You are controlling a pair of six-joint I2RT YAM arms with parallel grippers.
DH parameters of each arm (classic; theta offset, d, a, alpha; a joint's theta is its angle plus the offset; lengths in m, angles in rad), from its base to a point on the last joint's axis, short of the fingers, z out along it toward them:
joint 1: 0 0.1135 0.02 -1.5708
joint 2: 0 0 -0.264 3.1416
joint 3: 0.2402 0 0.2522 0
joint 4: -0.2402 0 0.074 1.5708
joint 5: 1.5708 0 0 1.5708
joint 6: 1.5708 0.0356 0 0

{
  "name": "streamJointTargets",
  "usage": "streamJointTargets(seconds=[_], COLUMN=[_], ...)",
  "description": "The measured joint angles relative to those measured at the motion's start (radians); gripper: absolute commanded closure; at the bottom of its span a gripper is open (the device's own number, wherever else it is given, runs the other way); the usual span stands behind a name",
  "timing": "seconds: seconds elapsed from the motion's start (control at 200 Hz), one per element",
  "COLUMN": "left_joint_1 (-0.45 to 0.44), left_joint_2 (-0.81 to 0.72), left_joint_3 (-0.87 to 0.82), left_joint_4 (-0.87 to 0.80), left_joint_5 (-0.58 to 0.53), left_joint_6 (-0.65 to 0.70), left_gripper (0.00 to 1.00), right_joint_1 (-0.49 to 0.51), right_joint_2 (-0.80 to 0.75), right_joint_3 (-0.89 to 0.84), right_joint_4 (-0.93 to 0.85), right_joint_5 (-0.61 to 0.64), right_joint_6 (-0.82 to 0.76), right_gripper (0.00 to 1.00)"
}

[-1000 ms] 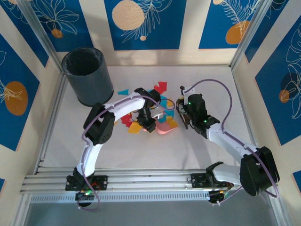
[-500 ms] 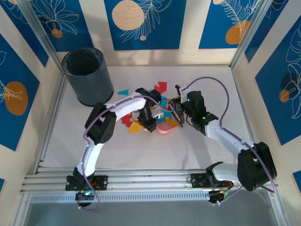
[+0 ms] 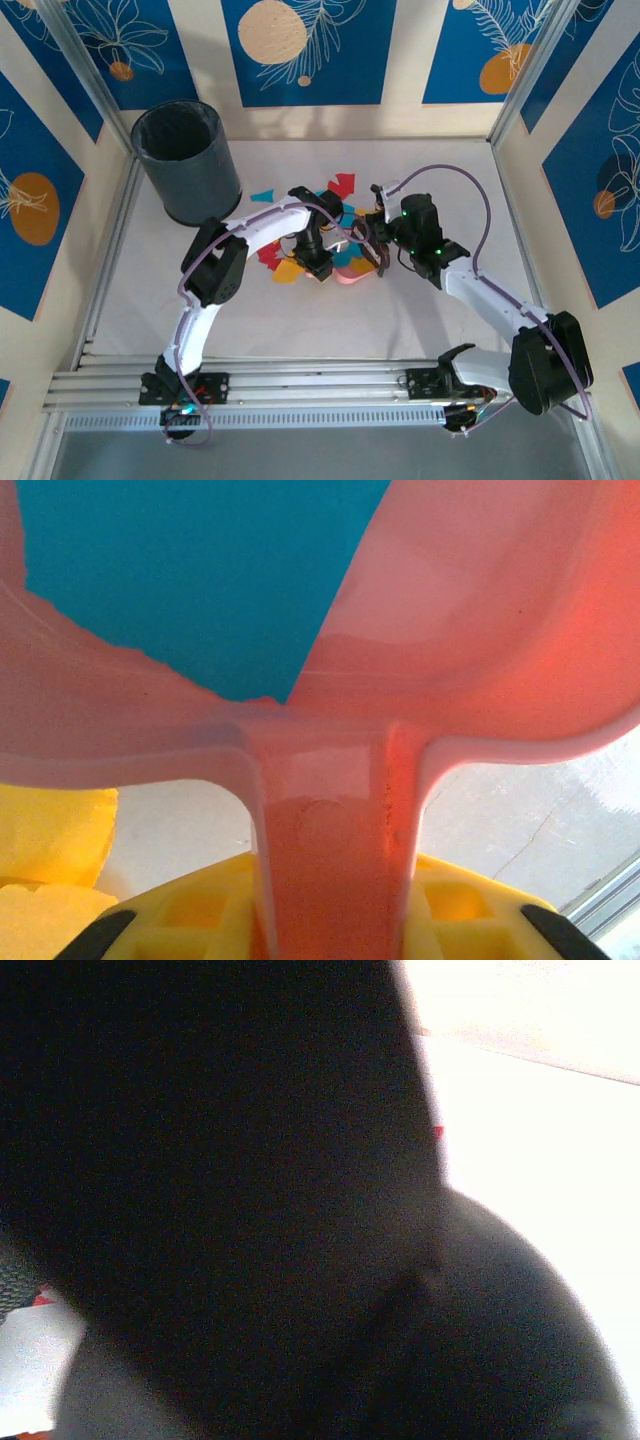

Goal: Sweep away the paper scraps from the table

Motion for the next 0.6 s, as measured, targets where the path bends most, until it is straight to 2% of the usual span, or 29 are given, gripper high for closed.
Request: streamJointTargets(seconds=[0.16, 0.42, 0.6], left_joint_1=[0.000, 0.000, 0.000], left_joint_2=[-0.001, -0.002, -0.004], left_joint_3=[-0.007, -0.034, -0.036], left_joint_4=[0.006, 0.020, 0.021], left_joint_5=[0.007, 0.019, 0.023], left_joint_6=[0.013, 0.020, 0.020], left_gripper=[1.00, 1.00, 1.00], right_joint_1=[0.001, 0.009, 0.015], right_joint_2=[-0.042, -0.052, -0.013], right_joint_3=[-0.019, -0.037, -0.032], right_joint_4=[0.009, 0.023, 0.016], right_joint_5=[0.033, 0.172, 0.179], right_joint_6=[0.018, 0.032, 0.031], right_gripper=[1.00, 1.00, 1.00])
